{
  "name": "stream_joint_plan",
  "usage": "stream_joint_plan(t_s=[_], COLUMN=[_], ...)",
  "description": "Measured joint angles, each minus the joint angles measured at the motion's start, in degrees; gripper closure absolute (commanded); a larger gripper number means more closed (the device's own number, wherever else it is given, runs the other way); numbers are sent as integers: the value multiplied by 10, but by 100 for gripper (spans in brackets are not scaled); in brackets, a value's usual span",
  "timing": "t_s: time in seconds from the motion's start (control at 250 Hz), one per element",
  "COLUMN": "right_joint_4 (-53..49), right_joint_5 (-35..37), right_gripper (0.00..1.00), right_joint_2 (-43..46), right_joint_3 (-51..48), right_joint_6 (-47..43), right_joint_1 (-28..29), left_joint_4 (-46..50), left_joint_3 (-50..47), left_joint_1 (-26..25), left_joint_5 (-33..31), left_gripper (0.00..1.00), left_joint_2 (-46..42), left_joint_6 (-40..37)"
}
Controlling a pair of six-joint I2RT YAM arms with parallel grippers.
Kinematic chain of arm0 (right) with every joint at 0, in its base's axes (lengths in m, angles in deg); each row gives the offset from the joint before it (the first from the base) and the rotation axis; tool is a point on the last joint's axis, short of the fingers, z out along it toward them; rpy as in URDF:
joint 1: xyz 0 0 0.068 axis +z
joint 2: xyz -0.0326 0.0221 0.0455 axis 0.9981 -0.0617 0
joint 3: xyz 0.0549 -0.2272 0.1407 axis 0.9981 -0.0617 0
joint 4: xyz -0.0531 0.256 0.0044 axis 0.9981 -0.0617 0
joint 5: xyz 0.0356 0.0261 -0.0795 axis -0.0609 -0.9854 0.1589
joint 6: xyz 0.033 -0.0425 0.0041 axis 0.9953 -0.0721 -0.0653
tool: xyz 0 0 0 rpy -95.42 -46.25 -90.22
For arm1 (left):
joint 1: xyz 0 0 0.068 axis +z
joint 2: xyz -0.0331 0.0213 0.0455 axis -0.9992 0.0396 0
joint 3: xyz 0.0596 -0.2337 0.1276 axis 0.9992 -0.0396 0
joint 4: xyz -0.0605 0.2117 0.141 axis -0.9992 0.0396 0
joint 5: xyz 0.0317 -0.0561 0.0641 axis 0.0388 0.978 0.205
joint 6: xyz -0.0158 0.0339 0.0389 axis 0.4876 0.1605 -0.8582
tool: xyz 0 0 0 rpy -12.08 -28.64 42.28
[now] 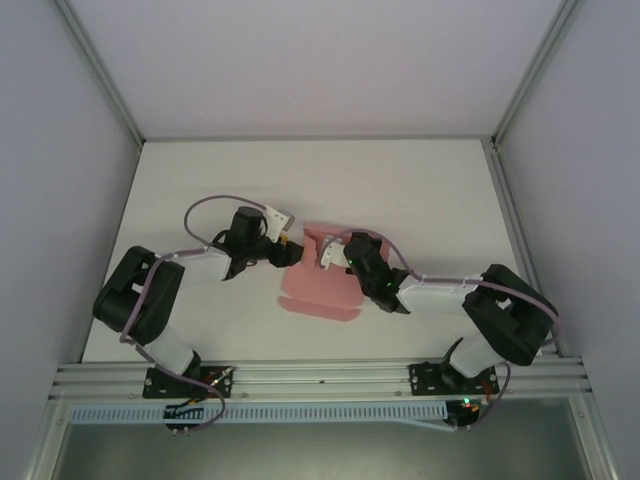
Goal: Assemble paper box
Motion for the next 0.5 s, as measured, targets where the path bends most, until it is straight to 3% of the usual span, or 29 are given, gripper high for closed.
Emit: stream_joint_plan(t_s=[0.499], right_joint_4=[-5], right_joint_5=[-6], right_gripper=[100], right_joint_2=[0], right_joint_3=[1], right_joint_6=[0], right_joint_1=[0], left_joint_4=[16], left_joint_3=[-26], left_joint_1=[-7], left_joint_5=[22], left_gripper=[32], left_joint_2=[-32], left_joint_6=[-9])
